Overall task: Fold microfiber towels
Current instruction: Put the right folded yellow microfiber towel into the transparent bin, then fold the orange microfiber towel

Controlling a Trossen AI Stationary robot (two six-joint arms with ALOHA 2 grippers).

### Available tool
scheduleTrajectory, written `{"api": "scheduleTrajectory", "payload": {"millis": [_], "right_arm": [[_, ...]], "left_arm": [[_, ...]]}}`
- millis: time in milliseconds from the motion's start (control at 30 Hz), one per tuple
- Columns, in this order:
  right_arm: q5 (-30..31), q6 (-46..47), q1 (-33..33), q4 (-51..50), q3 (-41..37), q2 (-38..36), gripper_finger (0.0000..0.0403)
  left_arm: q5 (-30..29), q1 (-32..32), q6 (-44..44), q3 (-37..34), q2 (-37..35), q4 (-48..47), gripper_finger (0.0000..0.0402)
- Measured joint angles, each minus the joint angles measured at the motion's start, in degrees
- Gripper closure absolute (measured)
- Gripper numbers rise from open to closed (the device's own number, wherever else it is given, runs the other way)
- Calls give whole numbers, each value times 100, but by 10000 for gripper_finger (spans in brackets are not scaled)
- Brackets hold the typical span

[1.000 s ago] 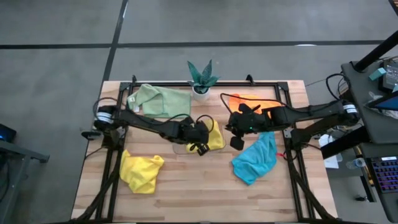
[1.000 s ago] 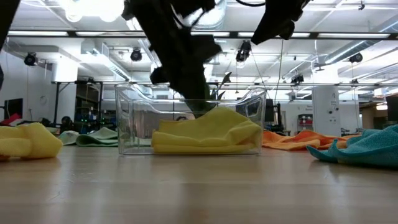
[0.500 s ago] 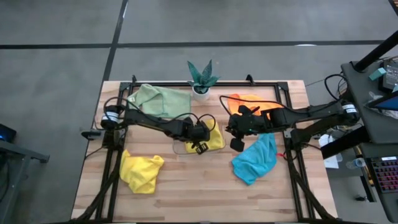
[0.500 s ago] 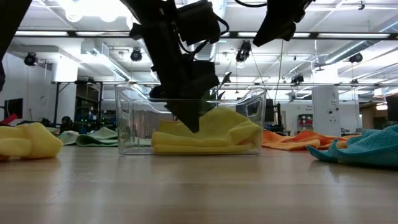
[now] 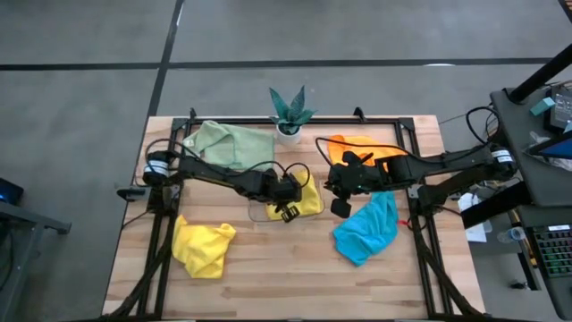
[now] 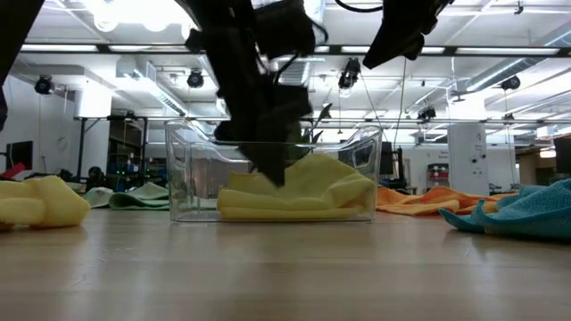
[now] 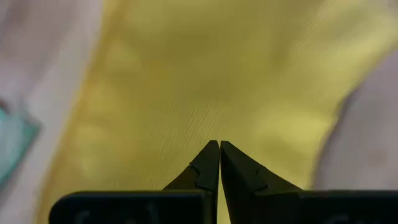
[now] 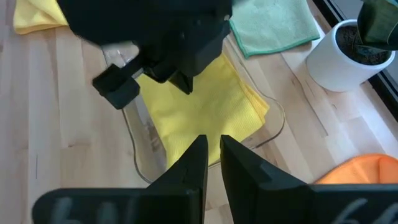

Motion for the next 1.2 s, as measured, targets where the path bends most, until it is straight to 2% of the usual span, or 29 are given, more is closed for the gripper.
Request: {"api": "scheduleTrajectory", "payload": {"millis": [200, 467, 600, 867, 1000, 1200], "right_arm": [[8, -111, -13, 77, -38, 29, 369], [4, -122, -15, 185, -282, 39, 369], [2, -124, -13, 188, -310, 37, 369], [2, -131, -13, 190, -313, 37, 369], [2, -130, -14, 191, -313, 37, 369], [2, -131, -13, 187, -313, 37, 369]], "left_arm": [[-9, 178, 555, 219, -108, 811, 401], [-170, 354, 695, -50, 123, 1848, 401], [-136, 347, 665, -129, 161, 1764, 401], [-109, 261, 271, -144, 179, 840, 401], [-100, 210, 266, -129, 180, 762, 401], [518, 175, 596, -62, -133, 680, 401]]}}
